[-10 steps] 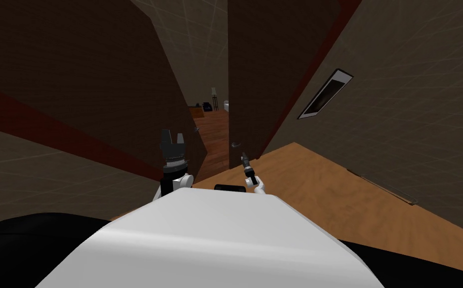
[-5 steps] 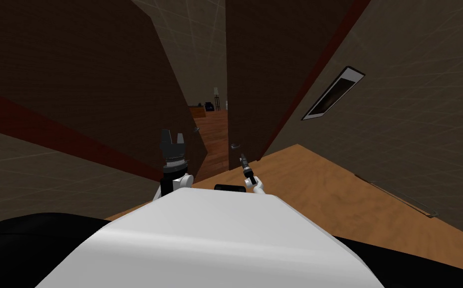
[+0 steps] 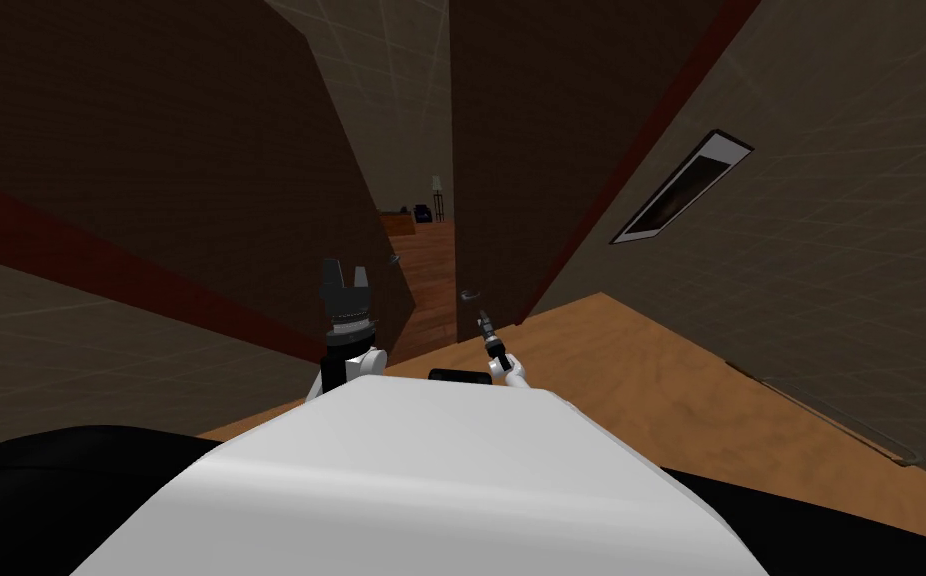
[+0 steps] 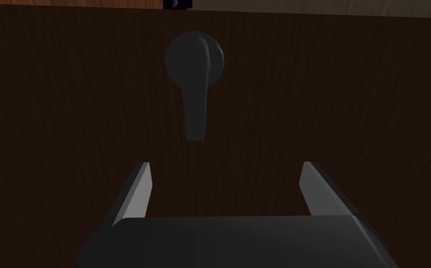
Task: Push the door open
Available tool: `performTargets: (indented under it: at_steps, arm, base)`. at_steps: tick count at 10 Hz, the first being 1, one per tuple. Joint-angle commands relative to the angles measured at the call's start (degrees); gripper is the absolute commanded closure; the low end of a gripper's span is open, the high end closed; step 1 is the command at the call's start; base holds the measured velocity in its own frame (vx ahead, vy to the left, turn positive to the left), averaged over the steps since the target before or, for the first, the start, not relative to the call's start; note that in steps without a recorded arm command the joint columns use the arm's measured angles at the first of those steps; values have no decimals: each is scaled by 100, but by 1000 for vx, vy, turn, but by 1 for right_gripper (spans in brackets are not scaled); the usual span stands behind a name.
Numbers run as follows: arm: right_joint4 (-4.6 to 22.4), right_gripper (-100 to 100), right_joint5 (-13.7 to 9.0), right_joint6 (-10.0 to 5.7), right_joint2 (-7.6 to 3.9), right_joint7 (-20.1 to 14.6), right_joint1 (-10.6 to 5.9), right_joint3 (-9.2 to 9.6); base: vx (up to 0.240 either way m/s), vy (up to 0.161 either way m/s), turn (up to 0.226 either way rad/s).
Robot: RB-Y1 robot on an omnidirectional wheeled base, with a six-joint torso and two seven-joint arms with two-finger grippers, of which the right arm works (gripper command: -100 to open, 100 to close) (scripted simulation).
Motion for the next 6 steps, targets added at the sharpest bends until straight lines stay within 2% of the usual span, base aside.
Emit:
performTargets:
  at_steps: [1, 4, 5, 6]
  arm:
    - [235, -100, 4, -69, 23, -19, -98, 8]
    - [566, -100, 19, -138, 59, -61, -229, 39]
    - [503, -100, 14, -132, 51, -46, -204, 28]
    - [530, -100, 3, -143, -6, -30, -208, 10]
  base:
    - [48, -54, 47]
    - [51, -46, 43]
    - [24, -22, 13]
    - [77, 31, 30]
